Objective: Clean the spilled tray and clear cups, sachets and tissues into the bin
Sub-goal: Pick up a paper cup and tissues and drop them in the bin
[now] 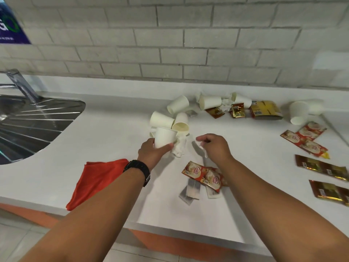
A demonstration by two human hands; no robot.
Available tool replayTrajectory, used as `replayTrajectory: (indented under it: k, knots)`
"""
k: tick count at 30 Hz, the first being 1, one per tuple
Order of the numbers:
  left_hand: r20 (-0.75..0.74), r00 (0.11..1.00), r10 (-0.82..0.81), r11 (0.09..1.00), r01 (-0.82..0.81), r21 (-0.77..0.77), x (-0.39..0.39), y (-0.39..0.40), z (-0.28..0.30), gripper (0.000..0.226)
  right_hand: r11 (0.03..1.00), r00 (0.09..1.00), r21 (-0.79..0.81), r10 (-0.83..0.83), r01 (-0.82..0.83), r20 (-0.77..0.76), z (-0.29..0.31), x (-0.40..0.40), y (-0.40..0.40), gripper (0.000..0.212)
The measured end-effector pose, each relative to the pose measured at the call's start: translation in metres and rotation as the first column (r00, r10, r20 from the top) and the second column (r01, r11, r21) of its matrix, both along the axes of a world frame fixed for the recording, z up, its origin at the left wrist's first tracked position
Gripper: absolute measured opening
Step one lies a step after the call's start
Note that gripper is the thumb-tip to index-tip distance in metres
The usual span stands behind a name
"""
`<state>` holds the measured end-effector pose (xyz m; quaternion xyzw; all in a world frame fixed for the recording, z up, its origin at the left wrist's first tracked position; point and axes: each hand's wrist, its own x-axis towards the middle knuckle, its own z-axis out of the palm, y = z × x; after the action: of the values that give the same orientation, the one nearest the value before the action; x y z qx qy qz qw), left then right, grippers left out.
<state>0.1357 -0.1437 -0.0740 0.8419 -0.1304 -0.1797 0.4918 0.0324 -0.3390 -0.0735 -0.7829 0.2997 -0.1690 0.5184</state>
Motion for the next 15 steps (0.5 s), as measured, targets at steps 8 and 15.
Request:
replayTrajectory:
  k: [8,15]
  knots:
    - [0.024,1.000,0.004,0.993,-0.001,-0.115,0.001,-0.007,0.006,0.049,0.995,0.998,-0.079,-0.063,0.063,0.009,0.005,0.006,0.003,0.029]
    - [0.035,0.999,0.031,0.977,-0.023,-0.213,-0.002,0.009,0.016,0.033,0.783,0.933,-0.524,0.194,-0.333,-0.303,-0.012,0.044,0.031,0.050]
